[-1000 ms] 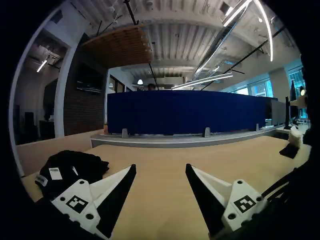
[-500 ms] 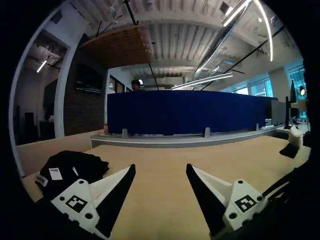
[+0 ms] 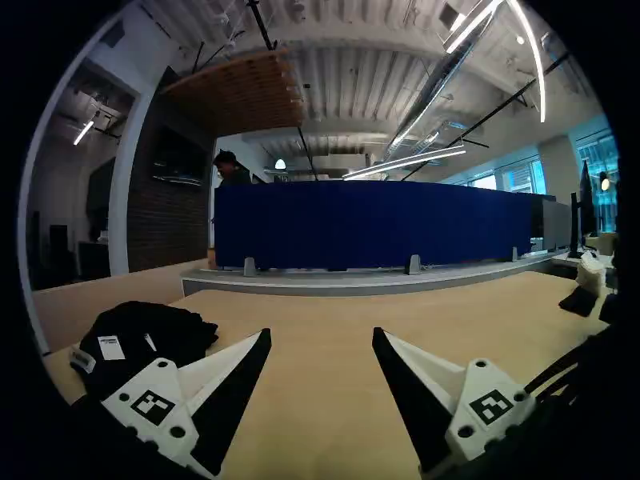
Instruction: Fold towel
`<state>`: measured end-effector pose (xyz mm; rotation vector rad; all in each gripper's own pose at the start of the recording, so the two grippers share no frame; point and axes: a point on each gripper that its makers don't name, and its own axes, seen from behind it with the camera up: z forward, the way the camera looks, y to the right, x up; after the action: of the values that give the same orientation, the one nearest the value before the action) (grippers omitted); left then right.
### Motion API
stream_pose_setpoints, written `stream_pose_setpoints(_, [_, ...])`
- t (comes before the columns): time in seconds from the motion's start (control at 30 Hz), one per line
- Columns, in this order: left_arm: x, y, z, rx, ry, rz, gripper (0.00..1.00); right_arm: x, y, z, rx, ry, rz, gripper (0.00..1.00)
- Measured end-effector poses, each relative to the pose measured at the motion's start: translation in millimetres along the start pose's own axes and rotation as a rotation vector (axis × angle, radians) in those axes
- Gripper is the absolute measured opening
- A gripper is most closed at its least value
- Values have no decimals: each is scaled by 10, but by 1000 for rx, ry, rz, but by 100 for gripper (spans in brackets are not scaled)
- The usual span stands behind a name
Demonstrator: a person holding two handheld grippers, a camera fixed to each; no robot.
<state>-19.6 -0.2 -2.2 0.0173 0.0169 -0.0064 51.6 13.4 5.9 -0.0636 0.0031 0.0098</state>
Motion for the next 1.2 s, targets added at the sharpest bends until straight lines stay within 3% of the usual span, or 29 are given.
stream_pose_setpoints(0.57, [-3,-7,13,0,0,-1,94,-543,-28,1,27,-33,21,99])
stream_pose_setpoints(1.2, [-8,-6,12,0,0,-1,94,-583,-109,-66,47,-14,14,99])
